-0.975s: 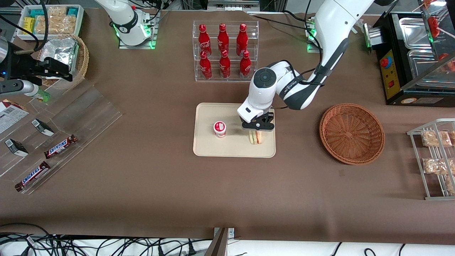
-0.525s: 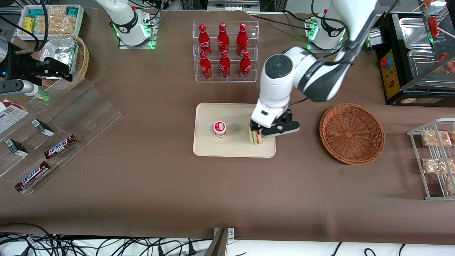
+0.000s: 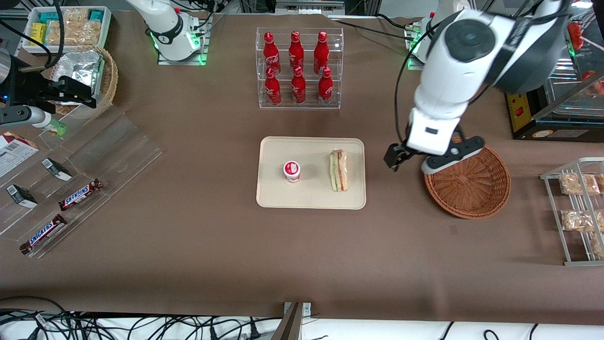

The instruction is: Place sandwich from basket to tray

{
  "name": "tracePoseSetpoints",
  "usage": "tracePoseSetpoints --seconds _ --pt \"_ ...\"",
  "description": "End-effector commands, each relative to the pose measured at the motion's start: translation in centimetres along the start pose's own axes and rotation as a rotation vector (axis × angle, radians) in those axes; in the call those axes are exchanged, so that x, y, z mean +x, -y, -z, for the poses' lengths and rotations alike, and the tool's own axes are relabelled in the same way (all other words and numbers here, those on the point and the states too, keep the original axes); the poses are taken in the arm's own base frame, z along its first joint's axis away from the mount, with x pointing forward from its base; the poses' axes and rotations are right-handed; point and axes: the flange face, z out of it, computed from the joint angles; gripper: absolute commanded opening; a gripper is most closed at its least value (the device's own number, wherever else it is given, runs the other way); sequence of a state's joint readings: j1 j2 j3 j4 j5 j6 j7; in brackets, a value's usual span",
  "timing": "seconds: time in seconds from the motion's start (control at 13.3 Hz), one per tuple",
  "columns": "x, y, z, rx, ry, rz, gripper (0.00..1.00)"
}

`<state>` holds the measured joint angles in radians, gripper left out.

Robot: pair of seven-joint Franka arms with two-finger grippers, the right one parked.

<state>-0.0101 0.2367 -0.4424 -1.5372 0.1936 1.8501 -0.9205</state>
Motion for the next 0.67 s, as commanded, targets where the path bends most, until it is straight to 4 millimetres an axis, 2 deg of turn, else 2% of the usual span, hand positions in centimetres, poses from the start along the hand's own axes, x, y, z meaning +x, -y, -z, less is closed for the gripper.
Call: tracePoseSetpoints --seconds 0.0,0.22,0.45,0.6 --pt "2.4 4.9 1.9 -0.016 0.062 -0.064 1.0" --pt "5.1 9.4 1.4 0.007 0.104 -0.186 1.0" --pt "7.4 14.4 2.5 -0.005 0.126 -0.275 1.0" --pt "8.2 17.1 3.5 0.006 0.134 -0.345 1.0"
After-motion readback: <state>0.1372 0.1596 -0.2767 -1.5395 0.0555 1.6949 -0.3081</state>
